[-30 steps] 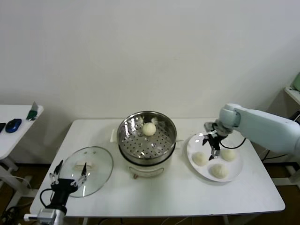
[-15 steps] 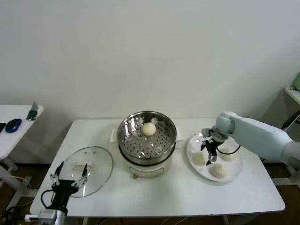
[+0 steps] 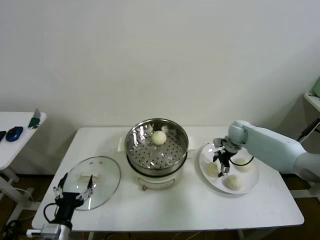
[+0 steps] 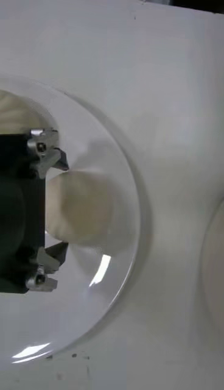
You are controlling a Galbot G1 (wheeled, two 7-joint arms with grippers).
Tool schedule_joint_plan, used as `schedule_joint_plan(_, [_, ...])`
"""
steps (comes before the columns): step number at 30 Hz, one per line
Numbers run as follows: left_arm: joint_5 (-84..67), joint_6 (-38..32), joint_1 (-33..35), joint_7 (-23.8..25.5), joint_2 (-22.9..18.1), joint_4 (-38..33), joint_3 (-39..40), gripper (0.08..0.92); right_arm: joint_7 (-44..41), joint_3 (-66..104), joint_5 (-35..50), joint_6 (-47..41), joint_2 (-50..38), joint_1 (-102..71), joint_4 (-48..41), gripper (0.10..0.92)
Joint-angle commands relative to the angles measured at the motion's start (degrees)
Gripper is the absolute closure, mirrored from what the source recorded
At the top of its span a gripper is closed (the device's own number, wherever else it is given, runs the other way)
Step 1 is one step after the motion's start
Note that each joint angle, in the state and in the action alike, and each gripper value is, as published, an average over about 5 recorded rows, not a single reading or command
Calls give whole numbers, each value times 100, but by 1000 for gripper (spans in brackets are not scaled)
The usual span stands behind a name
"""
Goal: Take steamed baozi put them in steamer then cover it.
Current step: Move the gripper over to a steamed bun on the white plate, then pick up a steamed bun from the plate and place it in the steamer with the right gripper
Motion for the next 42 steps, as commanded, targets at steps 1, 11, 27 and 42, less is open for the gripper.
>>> schedule_joint_plan(1, [3, 5, -1, -1, 0, -13, 2, 177, -23, 74, 21, 20, 45, -39, -57, 286])
schedule_joint_plan(11, [9, 13, -9, -1, -45, -43, 12, 177, 12, 59, 409, -84, -186, 283, 188, 308])
schedule_joint_plan(27, [-7, -23, -19, 1, -131, -80, 98, 177, -88, -2074, 3015, -148, 180, 4056, 486, 305])
schedule_joint_plan(42, [205, 43, -87, -133, -140, -357, 279, 177, 527, -1944, 4197, -862, 2275, 3880, 406, 304])
